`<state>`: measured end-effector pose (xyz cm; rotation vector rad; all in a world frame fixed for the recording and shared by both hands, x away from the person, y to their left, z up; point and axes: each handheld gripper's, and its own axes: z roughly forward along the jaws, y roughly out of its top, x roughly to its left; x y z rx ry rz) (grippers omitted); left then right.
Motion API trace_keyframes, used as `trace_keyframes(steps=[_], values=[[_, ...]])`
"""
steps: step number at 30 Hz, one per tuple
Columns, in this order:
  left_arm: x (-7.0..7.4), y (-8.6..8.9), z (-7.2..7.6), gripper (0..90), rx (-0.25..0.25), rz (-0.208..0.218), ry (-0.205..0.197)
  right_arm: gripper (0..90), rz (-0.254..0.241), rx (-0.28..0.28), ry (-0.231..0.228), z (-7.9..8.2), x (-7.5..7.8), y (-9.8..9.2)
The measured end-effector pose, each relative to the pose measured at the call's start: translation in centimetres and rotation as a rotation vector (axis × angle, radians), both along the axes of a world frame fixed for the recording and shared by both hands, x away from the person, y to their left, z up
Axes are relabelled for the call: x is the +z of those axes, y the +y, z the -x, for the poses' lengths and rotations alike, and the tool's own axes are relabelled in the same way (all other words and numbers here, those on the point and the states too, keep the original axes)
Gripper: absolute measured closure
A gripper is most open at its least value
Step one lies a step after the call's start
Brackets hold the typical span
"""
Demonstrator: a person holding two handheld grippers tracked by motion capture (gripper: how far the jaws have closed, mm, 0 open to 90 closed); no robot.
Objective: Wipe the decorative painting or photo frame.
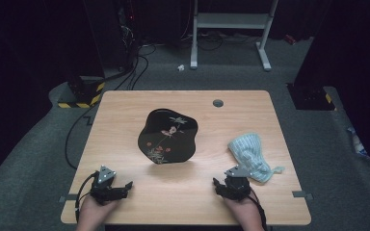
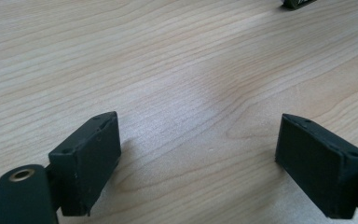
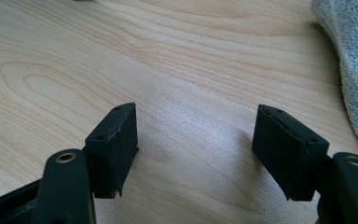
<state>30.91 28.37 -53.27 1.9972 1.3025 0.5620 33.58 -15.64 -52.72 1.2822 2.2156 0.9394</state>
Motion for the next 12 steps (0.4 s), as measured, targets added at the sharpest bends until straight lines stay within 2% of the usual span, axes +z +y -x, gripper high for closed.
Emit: trace_keyframes(steps=[4, 12], values=[[0.01, -0.05, -0.48, 17.7, -0.008, -0.002, -0.004, 30.9, 0.001, 0.002, -0.001, -0.02, -0.01, 0.02], [0.02, -0.04, -0.5, 18.6, -0.012, -0.003, -0.004, 31.2, 0.001, -0.002, -0.002, -0.03, 0.0, 0.07]])
